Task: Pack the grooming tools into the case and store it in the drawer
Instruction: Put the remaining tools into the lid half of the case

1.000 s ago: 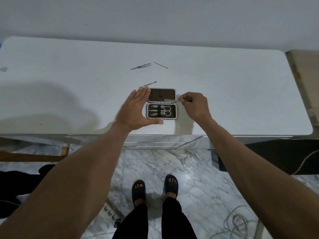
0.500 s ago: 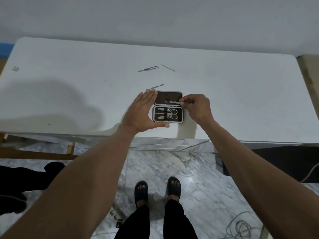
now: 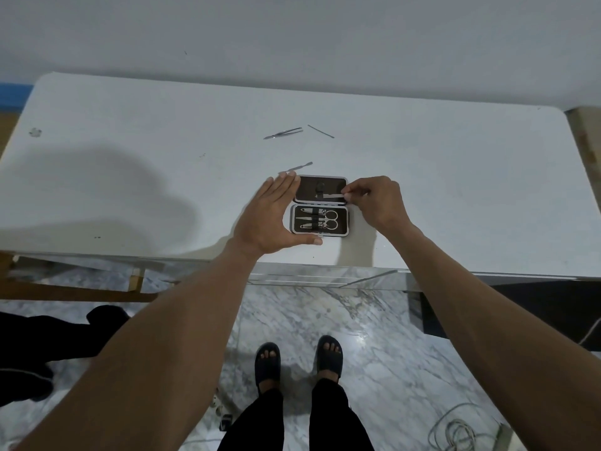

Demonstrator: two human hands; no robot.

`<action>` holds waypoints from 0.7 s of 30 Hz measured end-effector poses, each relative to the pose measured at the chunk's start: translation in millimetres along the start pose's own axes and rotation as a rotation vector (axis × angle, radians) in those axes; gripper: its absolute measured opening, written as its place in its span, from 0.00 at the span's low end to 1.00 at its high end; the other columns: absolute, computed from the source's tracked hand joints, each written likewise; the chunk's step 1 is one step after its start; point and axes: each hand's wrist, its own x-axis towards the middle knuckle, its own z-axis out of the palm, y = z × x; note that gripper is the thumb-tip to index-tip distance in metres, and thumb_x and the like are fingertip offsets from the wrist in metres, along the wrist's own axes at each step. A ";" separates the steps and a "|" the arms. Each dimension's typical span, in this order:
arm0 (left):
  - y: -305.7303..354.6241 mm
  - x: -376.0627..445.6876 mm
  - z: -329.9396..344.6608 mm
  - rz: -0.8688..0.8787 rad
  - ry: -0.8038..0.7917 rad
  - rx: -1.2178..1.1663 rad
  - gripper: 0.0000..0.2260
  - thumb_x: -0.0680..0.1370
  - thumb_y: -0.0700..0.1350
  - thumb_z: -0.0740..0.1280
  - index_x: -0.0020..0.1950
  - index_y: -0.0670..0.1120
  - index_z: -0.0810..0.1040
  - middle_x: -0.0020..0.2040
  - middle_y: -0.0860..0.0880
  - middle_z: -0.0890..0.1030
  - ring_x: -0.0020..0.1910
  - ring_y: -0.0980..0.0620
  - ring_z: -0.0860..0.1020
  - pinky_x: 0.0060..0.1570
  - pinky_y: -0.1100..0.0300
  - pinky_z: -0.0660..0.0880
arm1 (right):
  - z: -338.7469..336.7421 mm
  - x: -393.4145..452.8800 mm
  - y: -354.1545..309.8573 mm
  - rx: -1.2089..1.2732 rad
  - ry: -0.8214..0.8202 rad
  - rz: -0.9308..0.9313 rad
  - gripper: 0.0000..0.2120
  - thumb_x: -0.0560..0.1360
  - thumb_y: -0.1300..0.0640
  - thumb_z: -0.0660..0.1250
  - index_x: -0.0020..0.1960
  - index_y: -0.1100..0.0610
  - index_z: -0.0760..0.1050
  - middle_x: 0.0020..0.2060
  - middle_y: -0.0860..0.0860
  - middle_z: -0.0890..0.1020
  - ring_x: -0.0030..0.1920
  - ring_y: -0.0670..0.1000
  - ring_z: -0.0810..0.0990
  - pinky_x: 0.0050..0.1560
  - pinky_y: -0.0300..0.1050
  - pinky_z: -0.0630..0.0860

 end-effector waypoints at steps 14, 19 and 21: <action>-1.2 0.3 1.7 0.004 0.009 -0.007 0.63 0.62 0.84 0.60 0.83 0.41 0.58 0.83 0.44 0.59 0.84 0.50 0.55 0.83 0.50 0.50 | -6.5 11.6 -10.8 0.125 -0.132 0.241 0.05 0.71 0.62 0.72 0.42 0.54 0.86 0.42 0.49 0.85 0.48 0.48 0.80 0.46 0.37 0.74; -0.4 -0.2 1.2 0.005 0.014 -0.008 0.62 0.63 0.83 0.62 0.83 0.41 0.57 0.83 0.45 0.59 0.84 0.50 0.55 0.83 0.50 0.50 | -4.1 2.8 -13.8 -0.073 -0.092 0.048 0.05 0.71 0.60 0.71 0.44 0.52 0.84 0.35 0.48 0.82 0.37 0.46 0.77 0.36 0.35 0.68; -0.5 -0.1 0.5 0.002 0.008 -0.004 0.62 0.63 0.83 0.62 0.83 0.41 0.57 0.84 0.45 0.58 0.84 0.50 0.54 0.83 0.51 0.49 | -5.9 0.4 -13.9 -0.154 -0.119 -0.040 0.05 0.72 0.59 0.70 0.43 0.51 0.84 0.31 0.46 0.81 0.33 0.43 0.76 0.36 0.37 0.67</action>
